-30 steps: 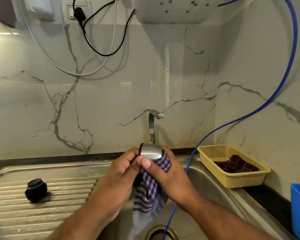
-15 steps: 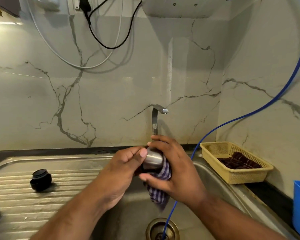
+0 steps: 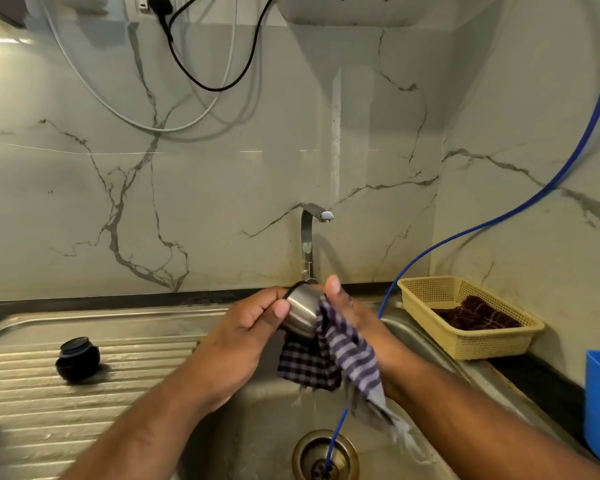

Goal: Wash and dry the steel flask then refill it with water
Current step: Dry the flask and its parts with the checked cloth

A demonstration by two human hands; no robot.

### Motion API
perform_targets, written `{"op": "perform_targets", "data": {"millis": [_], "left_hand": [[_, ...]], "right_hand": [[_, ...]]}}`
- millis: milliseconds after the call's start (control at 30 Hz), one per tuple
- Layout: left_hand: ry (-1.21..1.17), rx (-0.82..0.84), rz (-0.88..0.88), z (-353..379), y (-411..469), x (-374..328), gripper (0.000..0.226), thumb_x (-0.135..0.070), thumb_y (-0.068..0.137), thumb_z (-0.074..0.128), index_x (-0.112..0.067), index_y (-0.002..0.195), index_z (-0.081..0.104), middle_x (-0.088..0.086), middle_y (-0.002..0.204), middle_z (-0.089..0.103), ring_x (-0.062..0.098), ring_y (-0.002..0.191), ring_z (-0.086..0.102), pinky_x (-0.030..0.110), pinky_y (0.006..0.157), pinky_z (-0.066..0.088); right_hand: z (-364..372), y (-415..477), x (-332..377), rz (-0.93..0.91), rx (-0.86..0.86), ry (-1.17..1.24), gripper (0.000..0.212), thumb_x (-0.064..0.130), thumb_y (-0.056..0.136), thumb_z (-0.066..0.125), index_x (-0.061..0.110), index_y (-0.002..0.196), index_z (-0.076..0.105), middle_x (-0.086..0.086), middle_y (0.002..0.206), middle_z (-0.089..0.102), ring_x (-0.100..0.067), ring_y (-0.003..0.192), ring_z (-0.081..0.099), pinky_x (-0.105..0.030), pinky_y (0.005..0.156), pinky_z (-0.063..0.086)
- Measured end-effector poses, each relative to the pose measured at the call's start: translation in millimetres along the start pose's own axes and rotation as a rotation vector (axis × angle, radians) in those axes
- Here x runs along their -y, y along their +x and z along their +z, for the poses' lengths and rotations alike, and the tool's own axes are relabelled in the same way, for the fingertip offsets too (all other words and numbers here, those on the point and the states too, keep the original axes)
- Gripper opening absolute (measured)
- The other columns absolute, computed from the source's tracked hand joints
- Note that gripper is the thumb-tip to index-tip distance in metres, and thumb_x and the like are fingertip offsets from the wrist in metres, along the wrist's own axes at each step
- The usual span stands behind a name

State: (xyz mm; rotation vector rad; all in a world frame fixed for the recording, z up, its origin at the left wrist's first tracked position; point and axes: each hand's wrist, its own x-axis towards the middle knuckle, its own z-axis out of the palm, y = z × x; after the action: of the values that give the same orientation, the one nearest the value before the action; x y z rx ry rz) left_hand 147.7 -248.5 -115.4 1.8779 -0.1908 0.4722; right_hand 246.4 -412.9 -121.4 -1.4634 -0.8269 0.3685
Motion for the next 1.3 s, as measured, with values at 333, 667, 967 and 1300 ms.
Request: {"op": "perform_targets", "data": {"millis": [333, 667, 967, 1300], "left_hand": [[-0.395, -0.036, -0.226, 16.8, -2.1, -4.2, 0.04, -0.042, 0.102, 0.046, -0.019, 0.125, 0.069, 0.007, 0.121, 0.074, 0.019, 0.118, 0.067, 0.045, 0.109, 0.046], [-0.282, -0.21, -0.09, 0.3, 5.6, 13.4, 0.052, -0.032, 0.085, 0.073, -0.026, 0.134, 0.058, -0.004, 0.127, 0.07, 0.013, 0.121, 0.065, 0.037, 0.099, 0.055], [-0.01, -0.232, -0.019, -12.5, 8.5, 29.2, 0.068, -0.009, 0.074, 0.087, -0.041, 0.126, 0.058, -0.02, 0.12, 0.066, 0.004, 0.114, 0.066, 0.014, 0.082, 0.054], [-0.468, -0.199, -0.168, 10.7, 7.0, 20.6, 0.045, -0.041, 0.094, 0.059, -0.011, 0.128, 0.062, 0.012, 0.115, 0.073, 0.022, 0.102, 0.073, 0.035, 0.087, 0.056]], "right_hand": [[3.5, 4.0, -2.4, -0.423, -0.252, -0.528, 0.083, 0.067, 0.061, 0.085, 0.038, 0.127, 0.044, 0.015, 0.115, 0.06, -0.003, 0.105, 0.063, -0.023, 0.088, 0.056], [-11.1, 11.0, -7.6, -0.199, -0.214, -0.548, 0.082, 0.023, 0.08, 0.084, 0.037, 0.14, 0.03, 0.017, 0.129, 0.055, 0.003, 0.115, 0.058, -0.014, 0.097, 0.048], [-36.5, 21.6, -6.0, 0.349, -0.55, 0.385, 0.029, 0.028, 0.086, 0.077, 0.01, 0.108, 0.074, -0.013, 0.094, 0.079, -0.034, 0.097, 0.072, -0.048, 0.093, 0.056], [18.5, -2.8, 6.5, -0.211, -0.218, -0.368, 0.045, 0.049, 0.092, 0.061, 0.036, 0.132, 0.049, 0.009, 0.143, 0.04, -0.004, 0.131, 0.044, -0.027, 0.115, 0.038]]}}
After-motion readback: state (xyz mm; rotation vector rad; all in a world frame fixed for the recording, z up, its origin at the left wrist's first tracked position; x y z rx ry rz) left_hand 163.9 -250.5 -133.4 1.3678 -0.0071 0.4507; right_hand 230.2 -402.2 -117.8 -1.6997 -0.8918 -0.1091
